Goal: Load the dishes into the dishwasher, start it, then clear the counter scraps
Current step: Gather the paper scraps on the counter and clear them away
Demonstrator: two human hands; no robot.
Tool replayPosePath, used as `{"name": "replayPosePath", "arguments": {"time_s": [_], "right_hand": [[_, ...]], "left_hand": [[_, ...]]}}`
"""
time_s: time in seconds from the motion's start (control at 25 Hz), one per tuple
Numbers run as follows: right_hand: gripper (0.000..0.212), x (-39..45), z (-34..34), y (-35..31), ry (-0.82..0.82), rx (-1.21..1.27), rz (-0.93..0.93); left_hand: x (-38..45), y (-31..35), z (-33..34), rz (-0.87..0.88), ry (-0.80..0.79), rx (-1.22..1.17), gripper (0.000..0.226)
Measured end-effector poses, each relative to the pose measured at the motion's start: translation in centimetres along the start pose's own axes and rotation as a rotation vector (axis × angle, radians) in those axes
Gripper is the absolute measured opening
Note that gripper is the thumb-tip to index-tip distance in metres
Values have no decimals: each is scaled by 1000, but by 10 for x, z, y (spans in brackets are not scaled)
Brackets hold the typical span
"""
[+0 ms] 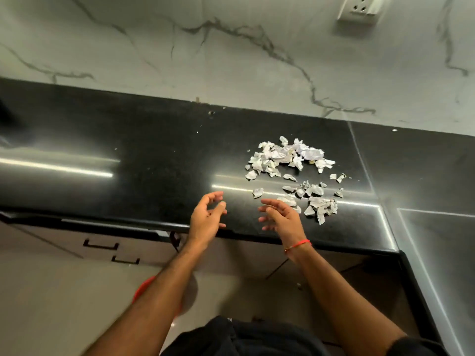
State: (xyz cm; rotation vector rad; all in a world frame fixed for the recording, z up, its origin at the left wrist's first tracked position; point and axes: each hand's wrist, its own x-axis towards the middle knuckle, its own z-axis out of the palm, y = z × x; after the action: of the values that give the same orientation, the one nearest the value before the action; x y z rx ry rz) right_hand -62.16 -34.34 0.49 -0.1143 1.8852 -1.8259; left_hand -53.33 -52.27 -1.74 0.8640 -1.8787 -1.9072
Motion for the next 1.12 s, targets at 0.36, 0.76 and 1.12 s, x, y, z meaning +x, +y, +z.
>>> {"name": "replayPosePath", "arguments": {"time_s": [0.36,0.76,1.12], "right_hand": [[86,5,-102,-13,441,-683,59],[115,72,-174,12,136,-992,214],[83,148,-174,-21,-89,-591,-13]], "left_hand": [[34,-7,32,171,-388,759,82],[81,-8,113,140,-401,1091,125],[103,15,210,73,-488,833,91]]}}
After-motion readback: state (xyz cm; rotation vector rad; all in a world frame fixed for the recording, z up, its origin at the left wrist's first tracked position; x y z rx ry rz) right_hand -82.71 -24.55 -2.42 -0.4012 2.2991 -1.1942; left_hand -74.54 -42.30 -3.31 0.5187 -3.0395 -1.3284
